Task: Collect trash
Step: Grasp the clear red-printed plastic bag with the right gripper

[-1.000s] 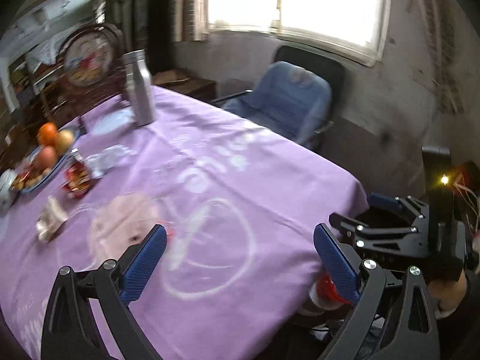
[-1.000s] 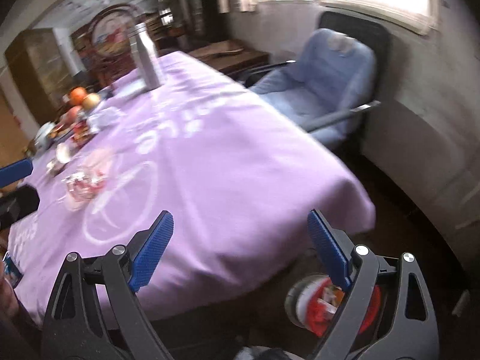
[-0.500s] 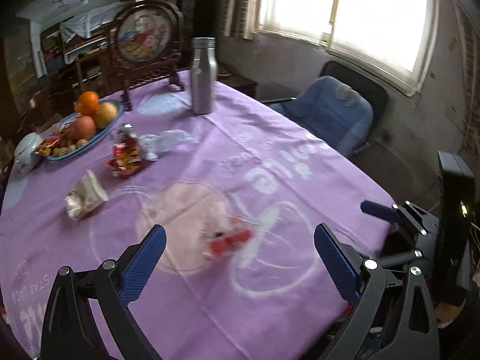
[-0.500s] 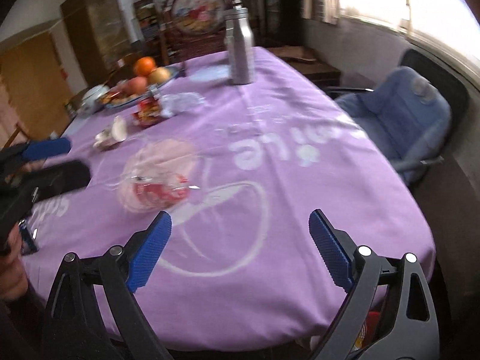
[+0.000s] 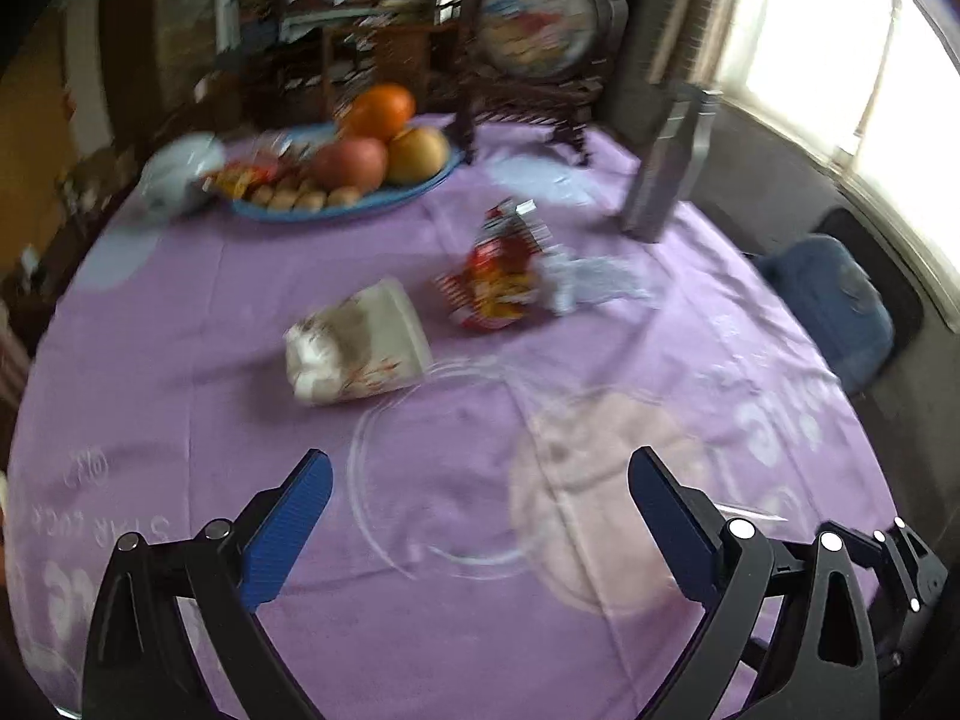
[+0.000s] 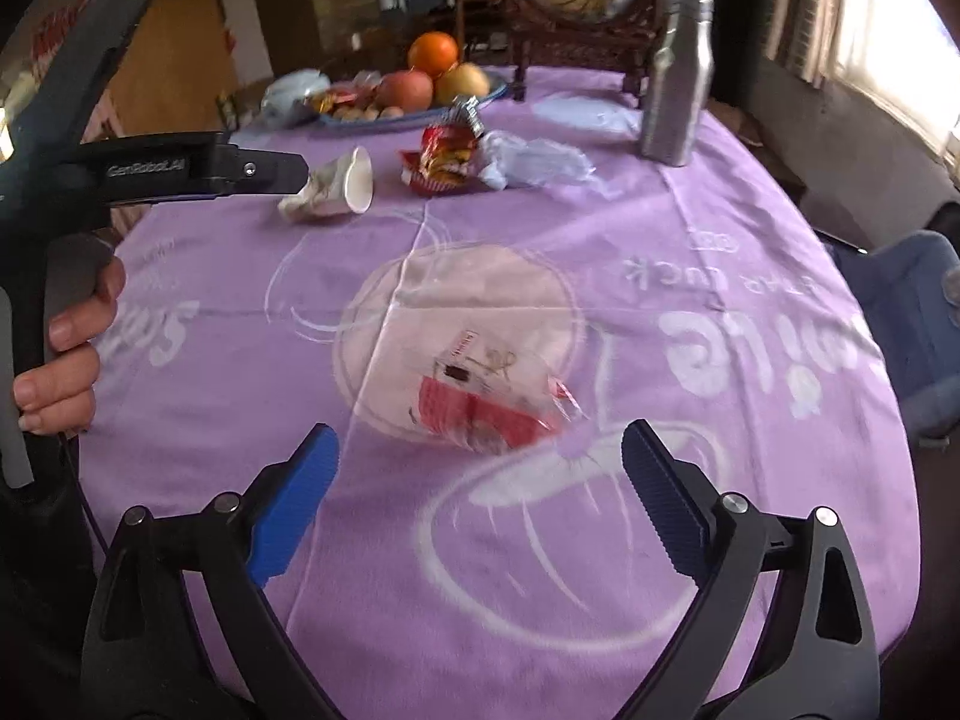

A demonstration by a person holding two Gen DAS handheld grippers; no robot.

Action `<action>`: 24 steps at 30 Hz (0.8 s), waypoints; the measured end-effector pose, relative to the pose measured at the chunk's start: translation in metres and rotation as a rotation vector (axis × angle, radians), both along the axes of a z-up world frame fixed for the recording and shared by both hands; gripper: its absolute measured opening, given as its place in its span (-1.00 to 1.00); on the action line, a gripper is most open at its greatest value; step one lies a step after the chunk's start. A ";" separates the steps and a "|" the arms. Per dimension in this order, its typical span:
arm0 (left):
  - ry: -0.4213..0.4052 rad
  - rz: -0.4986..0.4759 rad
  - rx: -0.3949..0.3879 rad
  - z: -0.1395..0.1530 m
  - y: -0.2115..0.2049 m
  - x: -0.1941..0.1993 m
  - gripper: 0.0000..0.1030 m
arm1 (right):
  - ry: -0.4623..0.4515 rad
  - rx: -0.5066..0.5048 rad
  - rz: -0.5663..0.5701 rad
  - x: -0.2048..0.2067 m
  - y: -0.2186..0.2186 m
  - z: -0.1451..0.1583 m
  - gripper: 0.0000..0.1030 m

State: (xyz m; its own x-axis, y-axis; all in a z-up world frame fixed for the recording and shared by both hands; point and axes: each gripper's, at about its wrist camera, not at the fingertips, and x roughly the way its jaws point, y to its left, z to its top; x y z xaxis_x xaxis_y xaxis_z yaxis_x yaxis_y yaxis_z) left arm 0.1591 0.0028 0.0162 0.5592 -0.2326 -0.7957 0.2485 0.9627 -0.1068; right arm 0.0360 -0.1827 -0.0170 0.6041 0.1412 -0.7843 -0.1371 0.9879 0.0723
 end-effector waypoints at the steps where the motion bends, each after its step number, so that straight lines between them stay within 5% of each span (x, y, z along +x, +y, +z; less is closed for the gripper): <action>1: 0.032 0.018 0.005 -0.006 0.004 0.006 0.89 | 0.011 -0.006 0.002 0.007 0.002 -0.003 0.80; 12: 0.112 0.166 0.030 -0.030 0.036 0.037 0.89 | 0.084 -0.005 -0.053 0.049 0.006 -0.030 0.79; 16: 0.142 0.214 0.041 -0.040 0.045 0.045 0.89 | 0.086 -0.015 -0.047 0.050 0.005 -0.033 0.20; 20: 0.155 0.266 0.079 -0.051 0.052 0.053 0.89 | 0.042 -0.011 -0.054 0.043 0.000 -0.028 -0.14; 24: 0.156 0.284 0.102 -0.057 0.051 0.056 0.89 | 0.000 0.024 -0.087 0.035 -0.017 -0.020 -0.22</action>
